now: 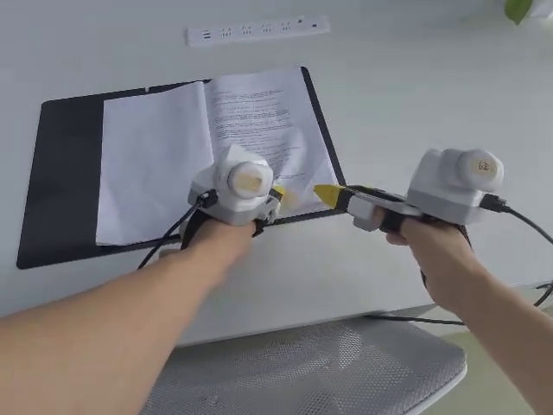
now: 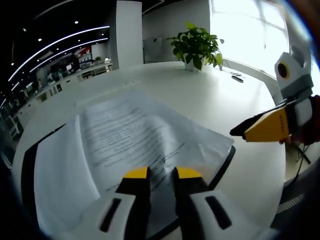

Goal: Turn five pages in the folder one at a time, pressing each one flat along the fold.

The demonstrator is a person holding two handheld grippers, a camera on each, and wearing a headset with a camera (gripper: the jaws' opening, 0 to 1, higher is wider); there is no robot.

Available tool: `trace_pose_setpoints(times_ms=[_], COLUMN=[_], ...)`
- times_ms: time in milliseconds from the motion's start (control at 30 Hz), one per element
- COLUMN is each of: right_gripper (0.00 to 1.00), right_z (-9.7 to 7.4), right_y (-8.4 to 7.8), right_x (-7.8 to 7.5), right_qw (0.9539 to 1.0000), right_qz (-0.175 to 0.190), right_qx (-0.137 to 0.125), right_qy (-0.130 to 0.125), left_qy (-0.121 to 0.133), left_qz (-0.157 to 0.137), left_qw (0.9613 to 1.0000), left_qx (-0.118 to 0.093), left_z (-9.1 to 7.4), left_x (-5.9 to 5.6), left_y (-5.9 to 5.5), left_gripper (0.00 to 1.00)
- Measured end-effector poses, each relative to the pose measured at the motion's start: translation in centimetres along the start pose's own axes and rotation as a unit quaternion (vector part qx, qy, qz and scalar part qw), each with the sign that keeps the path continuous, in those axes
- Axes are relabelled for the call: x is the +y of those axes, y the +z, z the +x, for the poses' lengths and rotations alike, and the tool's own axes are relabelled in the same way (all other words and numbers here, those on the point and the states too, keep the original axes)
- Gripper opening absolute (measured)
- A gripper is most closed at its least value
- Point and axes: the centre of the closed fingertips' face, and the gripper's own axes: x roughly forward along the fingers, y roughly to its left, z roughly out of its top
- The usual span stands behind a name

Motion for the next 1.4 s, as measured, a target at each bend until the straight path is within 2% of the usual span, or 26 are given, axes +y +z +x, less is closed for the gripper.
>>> trace_pose_setpoints(times_ms=[67, 400, 467, 633, 767, 800, 1133, 1300, 1400], right_gripper=[0.38, 0.35, 0.28, 0.15, 0.05, 0.01, 0.00, 0.00, 0.00], right_z=[0.1, 1.5, 1.7, 1.9, 1.9, 1.8, 1.8, 1.6, 1.5], right_y=[0.1, -0.3, -0.5, 0.2, 0.3, 0.5, 0.9, 1.6, 1.8], right_x=[0.1, -0.3, -0.3, -0.3, -0.9, -1.0, -0.4, 0.3, 0.8], right_qw=[1.0000, 0.9999, 0.9997, 0.9999, 0.9995, 0.9995, 0.9996, 0.9994, 0.9996], right_qz=[0.000, 0.007, 0.003, 0.009, 0.008, 0.008, 0.012, 0.017, 0.005], right_qx=[0.000, 0.016, 0.022, 0.008, 0.009, 0.001, -0.012, -0.026, -0.027], right_qy=[0.002, -0.002, -0.003, -0.009, -0.028, -0.030, -0.024, -0.013, -0.011], left_qy=[0.001, 0.001, 0.001, 0.001, 0.001, 0.001, 0.001, 0.003, 0.001], left_qz=[-0.014, -0.015, -0.017, -0.017, -0.021, -0.021, -0.025, -0.045, -0.050], left_qw=[0.9999, 0.9999, 0.9999, 0.9999, 0.9998, 0.9998, 0.9997, 0.9990, 0.9987], left_qx=[-0.003, 0.000, -0.001, -0.001, -0.003, -0.002, -0.003, 0.001, 0.006], left_z=[0.0, 0.4, 0.4, 0.4, 0.3, 0.2, 0.1, -0.5, -0.8], left_x=[0.1, 0.5, 0.6, 0.6, 0.5, 0.4, 0.3, 0.6, 0.8], left_y=[0.1, 0.0, 0.0, 0.0, 0.1, 0.1, 0.3, 0.2, 0.0], left_gripper=[0.14, 0.13, 0.13, 0.13, 0.14, 0.14, 0.15, 0.09, 0.13])
